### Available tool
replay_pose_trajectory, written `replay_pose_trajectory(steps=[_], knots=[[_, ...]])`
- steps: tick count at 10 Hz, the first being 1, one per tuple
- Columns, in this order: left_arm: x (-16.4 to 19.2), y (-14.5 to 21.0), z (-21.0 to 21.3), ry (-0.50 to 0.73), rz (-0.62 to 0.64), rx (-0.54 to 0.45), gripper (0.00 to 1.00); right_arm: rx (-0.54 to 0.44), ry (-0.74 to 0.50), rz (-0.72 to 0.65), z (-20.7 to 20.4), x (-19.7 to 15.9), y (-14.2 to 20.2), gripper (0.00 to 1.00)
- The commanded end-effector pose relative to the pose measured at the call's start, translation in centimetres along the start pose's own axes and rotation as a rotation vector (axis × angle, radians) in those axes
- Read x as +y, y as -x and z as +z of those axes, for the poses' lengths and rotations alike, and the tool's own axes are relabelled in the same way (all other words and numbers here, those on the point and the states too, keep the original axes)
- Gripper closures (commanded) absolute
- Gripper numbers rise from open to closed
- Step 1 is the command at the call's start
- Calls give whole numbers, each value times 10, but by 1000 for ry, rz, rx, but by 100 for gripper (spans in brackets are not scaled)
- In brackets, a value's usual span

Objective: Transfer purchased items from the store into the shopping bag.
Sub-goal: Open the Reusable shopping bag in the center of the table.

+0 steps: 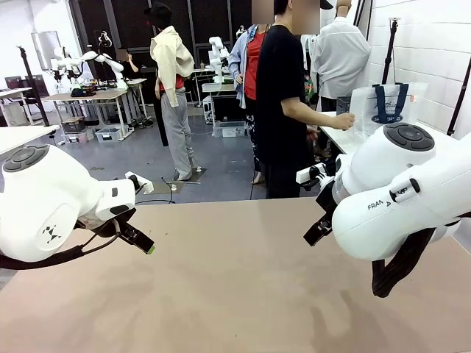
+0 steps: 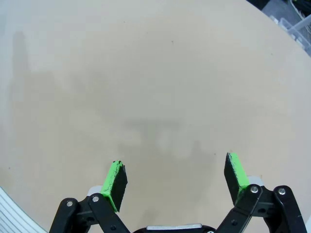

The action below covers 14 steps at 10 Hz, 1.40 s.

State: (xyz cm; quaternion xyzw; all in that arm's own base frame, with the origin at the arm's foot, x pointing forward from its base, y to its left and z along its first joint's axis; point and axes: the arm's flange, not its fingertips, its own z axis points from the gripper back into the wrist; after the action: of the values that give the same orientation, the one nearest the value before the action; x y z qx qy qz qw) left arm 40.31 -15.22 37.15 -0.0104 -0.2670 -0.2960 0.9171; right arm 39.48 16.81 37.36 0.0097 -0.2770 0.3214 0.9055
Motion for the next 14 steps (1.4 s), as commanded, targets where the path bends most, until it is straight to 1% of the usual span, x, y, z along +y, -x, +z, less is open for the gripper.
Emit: replay_pose_trajectory(steps=[1, 14], knots=[[1, 0, 0, -1, 2, 0, 0, 0, 0, 0, 0, 0, 0, 0], [1, 0, 0, -1, 2, 0, 0, 0, 0, 0, 0, 0, 0, 0]])
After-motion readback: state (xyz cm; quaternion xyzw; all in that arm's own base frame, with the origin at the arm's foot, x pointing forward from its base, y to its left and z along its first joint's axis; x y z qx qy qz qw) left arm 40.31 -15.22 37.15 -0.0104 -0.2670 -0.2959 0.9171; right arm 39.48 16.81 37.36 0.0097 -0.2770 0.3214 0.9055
